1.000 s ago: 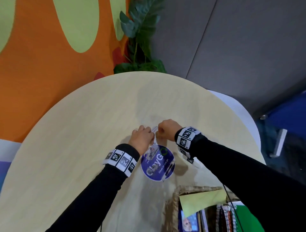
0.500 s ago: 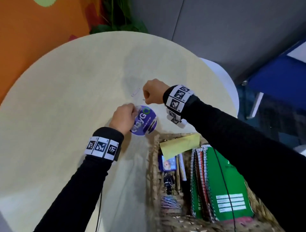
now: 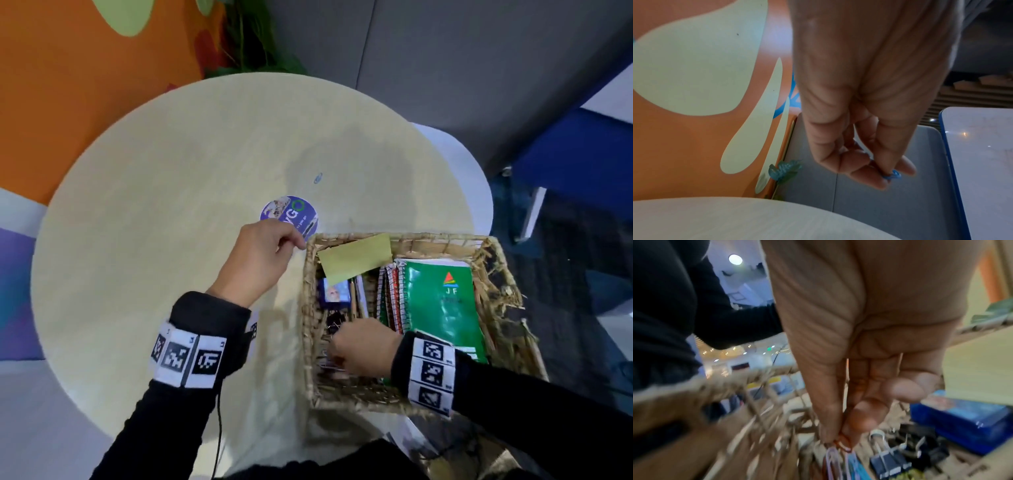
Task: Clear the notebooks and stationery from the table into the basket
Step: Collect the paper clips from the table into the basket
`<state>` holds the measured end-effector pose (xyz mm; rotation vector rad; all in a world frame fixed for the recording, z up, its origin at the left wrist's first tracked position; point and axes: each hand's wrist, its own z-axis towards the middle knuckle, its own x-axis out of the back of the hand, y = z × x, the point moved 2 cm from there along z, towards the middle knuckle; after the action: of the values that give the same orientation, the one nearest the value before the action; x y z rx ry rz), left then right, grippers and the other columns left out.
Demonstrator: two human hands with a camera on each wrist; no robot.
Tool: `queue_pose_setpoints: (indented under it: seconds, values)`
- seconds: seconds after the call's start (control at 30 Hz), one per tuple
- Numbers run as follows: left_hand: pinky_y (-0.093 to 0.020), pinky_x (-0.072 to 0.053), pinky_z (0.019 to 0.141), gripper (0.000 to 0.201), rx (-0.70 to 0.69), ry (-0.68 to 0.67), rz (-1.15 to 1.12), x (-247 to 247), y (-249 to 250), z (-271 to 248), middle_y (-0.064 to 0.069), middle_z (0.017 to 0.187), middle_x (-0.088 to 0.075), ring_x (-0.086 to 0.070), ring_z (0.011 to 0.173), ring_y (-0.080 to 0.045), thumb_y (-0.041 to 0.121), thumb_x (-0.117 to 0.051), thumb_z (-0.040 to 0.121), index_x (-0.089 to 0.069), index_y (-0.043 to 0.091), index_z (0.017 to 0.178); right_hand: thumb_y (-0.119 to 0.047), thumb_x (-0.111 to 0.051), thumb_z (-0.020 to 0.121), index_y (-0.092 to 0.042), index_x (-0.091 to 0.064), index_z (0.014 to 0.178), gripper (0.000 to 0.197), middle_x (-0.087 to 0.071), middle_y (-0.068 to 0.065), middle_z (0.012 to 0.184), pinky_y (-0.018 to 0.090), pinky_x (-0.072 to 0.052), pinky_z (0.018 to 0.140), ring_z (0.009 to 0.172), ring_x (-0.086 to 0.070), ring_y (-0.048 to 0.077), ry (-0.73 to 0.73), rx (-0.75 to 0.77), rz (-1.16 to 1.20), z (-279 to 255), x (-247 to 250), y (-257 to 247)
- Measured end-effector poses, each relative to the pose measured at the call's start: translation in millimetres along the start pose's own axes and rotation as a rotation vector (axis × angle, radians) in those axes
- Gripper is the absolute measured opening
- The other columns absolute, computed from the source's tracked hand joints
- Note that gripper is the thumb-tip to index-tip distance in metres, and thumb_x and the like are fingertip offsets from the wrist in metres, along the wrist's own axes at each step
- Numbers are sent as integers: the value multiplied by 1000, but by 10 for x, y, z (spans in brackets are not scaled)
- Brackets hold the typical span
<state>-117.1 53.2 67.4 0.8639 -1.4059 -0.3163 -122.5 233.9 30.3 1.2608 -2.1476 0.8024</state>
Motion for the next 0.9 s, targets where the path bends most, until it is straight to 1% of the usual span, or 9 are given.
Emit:
queue_pose_setpoints:
  seconds: [0.1, 0.17, 0.27, 0.37, 0.43, 0.5, 0.63, 0.83, 0.9]
  values:
    - [7, -34, 73, 25, -59, 0, 4, 74, 158, -344, 2, 89, -74, -58, 77, -6, -5, -59, 87, -78, 12, 85, 1, -45, 91, 1, -63, 106, 23, -65, 18, 110, 40, -51, 73, 96, -65, 35, -38, -25, -106, 91, -87, -76]
    - [1, -36, 70, 25, -97, -25, 21, 86, 238, -553, 6, 87, -74, -61, 74, -4, -5, -61, 86, -79, 13, 84, 1, -43, 93, 3, -61, 109, 24, -64, 18, 115, 43, -53, 77, 102, -63, 37, -25, -35, -125, 120, -108, -90]
    - [-10, -37, 72, 27, -124, -118, 61, 3, 285, -751, 0, 91, -77, -70, 82, -16, -5, -62, 84, -80, 15, 86, 0, -42, 93, 3, -60, 109, 24, -64, 18, 116, 45, -54, 80, 103, -63, 37, -15, -59, -121, 142, -118, -66]
    - [-19, -48, 90, 29, -169, -237, 119, -198, 335, -865, -3, 100, -77, -71, 94, -19, -3, -58, 85, -80, 14, 94, -6, -49, 91, -4, -62, 109, 22, -65, 13, 106, 40, -55, 75, 95, -65, 33, 4, -158, -45, 73, -96, 100]
    - [-27, -47, 99, 33, -242, -330, 193, -380, 379, -913, -4, 108, -74, -68, 104, -21, 0, -53, 87, -78, 14, 102, -13, -55, 88, -12, -65, 107, 22, -65, 7, 98, 32, -51, 72, 89, -63, 26, 133, -234, 113, -84, -35, 292]
    - [-24, -43, 97, 35, -266, -428, 336, -580, 390, -945, -2, 114, -70, -64, 109, -19, 3, -47, 91, -75, 14, 109, -17, -59, 86, -17, -67, 105, 21, -69, 3, 101, 30, -50, 78, 93, -63, 23, 313, -268, 236, -318, 38, 491]
    - [-40, -43, 102, 29, -298, -647, 668, -930, 334, -992, -7, 104, -70, -59, 103, -24, 0, -46, 92, -73, 9, 100, -21, -64, 85, -17, -70, 103, 19, -73, -1, 97, 26, -49, 77, 80, -62, 12, 541, -301, 441, -759, 103, 691]
    - [-44, -32, 108, 21, -273, -907, 970, -1091, 434, -994, -12, 113, -68, -51, 113, -27, 11, -51, 99, -69, 3, 105, -23, -65, 86, -17, -70, 106, 21, -73, -2, 96, 35, -55, 81, 77, -66, 14, 630, -345, 551, -969, 34, 736]
    - [-41, -35, 104, 23, -253, -967, 994, -1103, 470, -981, -13, 117, -66, -52, 115, -28, 13, -48, 101, -67, 2, 111, -25, -65, 86, -20, -69, 106, 21, -73, -5, 96, 27, -50, 78, 77, -65, 13, 623, -346, 558, -962, 8, 731]
